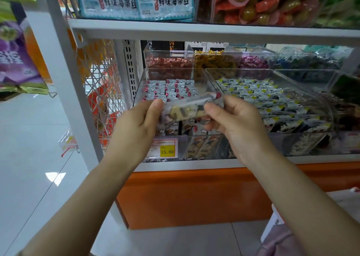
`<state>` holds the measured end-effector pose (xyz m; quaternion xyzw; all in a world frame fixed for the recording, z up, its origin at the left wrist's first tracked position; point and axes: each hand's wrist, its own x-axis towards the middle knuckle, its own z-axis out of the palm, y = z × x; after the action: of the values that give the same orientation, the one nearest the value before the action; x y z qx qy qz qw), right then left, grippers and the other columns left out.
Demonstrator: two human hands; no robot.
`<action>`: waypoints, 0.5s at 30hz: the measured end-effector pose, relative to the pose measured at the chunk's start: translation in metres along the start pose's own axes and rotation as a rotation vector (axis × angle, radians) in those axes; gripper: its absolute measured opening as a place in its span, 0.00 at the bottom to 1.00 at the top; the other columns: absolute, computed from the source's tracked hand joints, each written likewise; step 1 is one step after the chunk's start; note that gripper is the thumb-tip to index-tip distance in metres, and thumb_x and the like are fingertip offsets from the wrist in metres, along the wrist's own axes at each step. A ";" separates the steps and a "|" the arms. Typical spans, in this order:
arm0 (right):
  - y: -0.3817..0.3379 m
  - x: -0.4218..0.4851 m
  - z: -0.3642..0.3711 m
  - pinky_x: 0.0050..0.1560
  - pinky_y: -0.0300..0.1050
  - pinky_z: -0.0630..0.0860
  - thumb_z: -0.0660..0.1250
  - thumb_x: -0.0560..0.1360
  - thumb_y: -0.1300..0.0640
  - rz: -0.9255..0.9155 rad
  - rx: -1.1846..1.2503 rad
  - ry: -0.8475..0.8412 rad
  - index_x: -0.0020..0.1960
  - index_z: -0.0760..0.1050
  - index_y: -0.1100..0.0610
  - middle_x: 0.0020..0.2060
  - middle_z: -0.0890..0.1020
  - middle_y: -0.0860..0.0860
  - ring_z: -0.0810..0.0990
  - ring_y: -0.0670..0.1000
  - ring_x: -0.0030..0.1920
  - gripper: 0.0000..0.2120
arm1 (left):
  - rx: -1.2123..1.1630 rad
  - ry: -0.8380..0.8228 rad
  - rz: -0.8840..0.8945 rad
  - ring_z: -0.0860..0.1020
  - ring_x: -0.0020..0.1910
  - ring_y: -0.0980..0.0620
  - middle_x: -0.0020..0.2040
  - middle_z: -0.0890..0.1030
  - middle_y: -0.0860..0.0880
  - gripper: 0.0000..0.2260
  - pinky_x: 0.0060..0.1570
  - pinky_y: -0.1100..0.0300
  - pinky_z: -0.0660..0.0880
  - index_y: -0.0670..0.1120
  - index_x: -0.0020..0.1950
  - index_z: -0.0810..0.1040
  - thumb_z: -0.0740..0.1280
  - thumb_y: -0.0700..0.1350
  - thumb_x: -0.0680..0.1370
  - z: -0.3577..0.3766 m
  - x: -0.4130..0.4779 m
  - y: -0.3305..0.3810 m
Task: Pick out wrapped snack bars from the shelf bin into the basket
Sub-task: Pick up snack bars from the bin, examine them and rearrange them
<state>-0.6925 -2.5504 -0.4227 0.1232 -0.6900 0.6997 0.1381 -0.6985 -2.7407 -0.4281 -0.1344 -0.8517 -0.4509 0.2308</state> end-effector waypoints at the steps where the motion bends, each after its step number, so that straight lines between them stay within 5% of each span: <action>1: -0.001 0.003 -0.001 0.39 0.40 0.79 0.67 0.75 0.62 -0.022 -0.018 0.051 0.51 0.78 0.55 0.42 0.83 0.50 0.82 0.47 0.39 0.07 | 0.073 0.007 0.044 0.75 0.36 0.61 0.41 0.80 0.46 0.17 0.35 0.56 0.70 0.47 0.51 0.78 0.54 0.55 0.81 -0.001 0.001 -0.003; 4: -0.003 0.010 -0.002 0.40 0.39 0.79 0.67 0.75 0.63 -0.078 -0.132 0.110 0.54 0.75 0.57 0.45 0.82 0.51 0.82 0.45 0.41 0.08 | 0.374 -0.113 0.173 0.72 0.61 0.45 0.60 0.78 0.43 0.17 0.59 0.55 0.65 0.42 0.63 0.76 0.56 0.50 0.81 -0.003 0.007 -0.012; 6: -0.003 0.012 0.000 0.43 0.42 0.80 0.67 0.75 0.61 -0.119 -0.301 0.073 0.57 0.74 0.59 0.47 0.82 0.52 0.81 0.46 0.44 0.10 | 0.562 -0.231 0.225 0.64 0.71 0.46 0.69 0.72 0.45 0.20 0.70 0.53 0.54 0.44 0.68 0.72 0.54 0.51 0.81 -0.001 0.006 -0.017; 9: -0.005 0.015 0.004 0.52 0.45 0.76 0.67 0.75 0.58 -0.189 -0.545 0.036 0.62 0.73 0.58 0.50 0.80 0.49 0.79 0.48 0.50 0.16 | 0.737 -0.311 0.187 0.51 0.76 0.53 0.76 0.61 0.52 0.28 0.71 0.43 0.38 0.50 0.74 0.61 0.45 0.60 0.78 0.002 0.002 -0.024; 15: -0.010 0.024 0.012 0.52 0.32 0.71 0.66 0.76 0.55 -0.255 -0.731 -0.069 0.65 0.72 0.56 0.54 0.77 0.46 0.75 0.44 0.52 0.18 | 0.772 -0.437 0.099 0.42 0.76 0.55 0.78 0.50 0.53 0.32 0.71 0.41 0.38 0.51 0.77 0.52 0.43 0.65 0.76 0.001 0.004 -0.034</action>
<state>-0.7119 -2.5618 -0.4047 0.1740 -0.8773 0.3805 0.2353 -0.7170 -2.7586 -0.4508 -0.1712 -0.9789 -0.0494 0.0998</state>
